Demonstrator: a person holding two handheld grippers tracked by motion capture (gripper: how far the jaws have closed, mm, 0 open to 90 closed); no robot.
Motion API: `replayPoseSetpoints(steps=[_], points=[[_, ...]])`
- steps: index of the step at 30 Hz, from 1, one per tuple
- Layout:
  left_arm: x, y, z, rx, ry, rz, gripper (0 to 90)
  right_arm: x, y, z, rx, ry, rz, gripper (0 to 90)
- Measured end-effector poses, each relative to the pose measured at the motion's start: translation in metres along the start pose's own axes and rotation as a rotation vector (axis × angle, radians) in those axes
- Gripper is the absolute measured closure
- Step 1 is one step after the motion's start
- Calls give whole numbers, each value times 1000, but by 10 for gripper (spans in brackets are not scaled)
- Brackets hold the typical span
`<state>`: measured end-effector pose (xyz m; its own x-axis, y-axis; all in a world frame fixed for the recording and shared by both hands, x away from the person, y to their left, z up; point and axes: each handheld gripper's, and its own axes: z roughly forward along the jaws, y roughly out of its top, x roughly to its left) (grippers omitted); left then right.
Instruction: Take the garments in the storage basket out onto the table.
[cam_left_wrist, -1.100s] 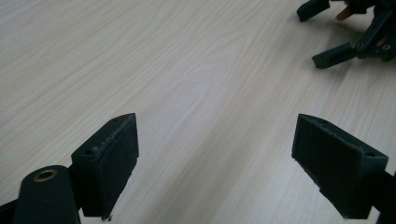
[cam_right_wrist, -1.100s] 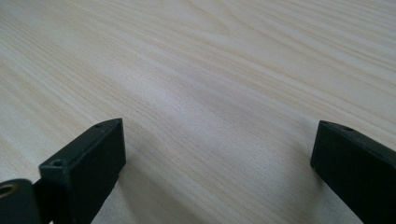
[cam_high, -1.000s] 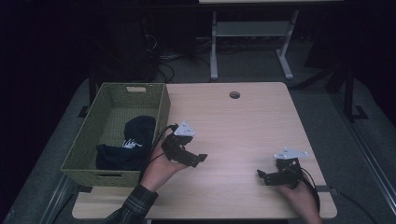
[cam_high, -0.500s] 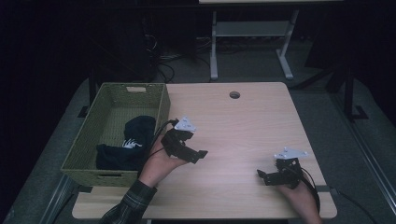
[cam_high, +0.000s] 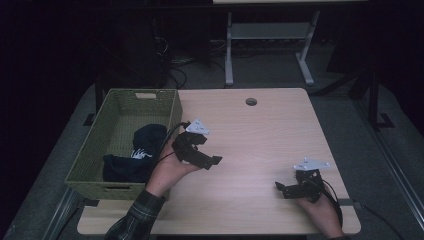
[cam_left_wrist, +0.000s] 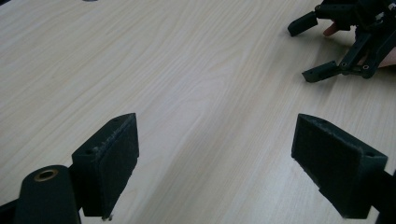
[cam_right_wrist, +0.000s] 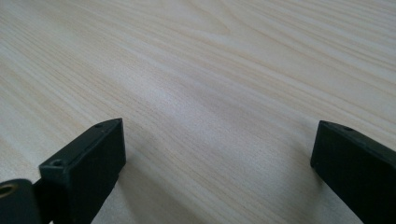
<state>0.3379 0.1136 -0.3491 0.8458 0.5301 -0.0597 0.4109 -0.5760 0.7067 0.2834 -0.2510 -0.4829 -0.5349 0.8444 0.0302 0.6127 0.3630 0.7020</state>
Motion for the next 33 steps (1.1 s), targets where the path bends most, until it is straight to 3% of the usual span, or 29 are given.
replayPoseSetpoints(steps=[9,30,31,33], points=[[7,0,-11,-4,-10,-7,150,0,-1,-1,-3,-3,-2,28],[15,-6,-45,-21,19,-23,155,-1,-1,0,-5,0,-4,28],[16,-7,-47,-27,14,-31,202,-1,-1,0,-5,0,-4,28],[20,-9,-55,-36,21,-41,205,-1,-1,0,-5,0,-3,28]])
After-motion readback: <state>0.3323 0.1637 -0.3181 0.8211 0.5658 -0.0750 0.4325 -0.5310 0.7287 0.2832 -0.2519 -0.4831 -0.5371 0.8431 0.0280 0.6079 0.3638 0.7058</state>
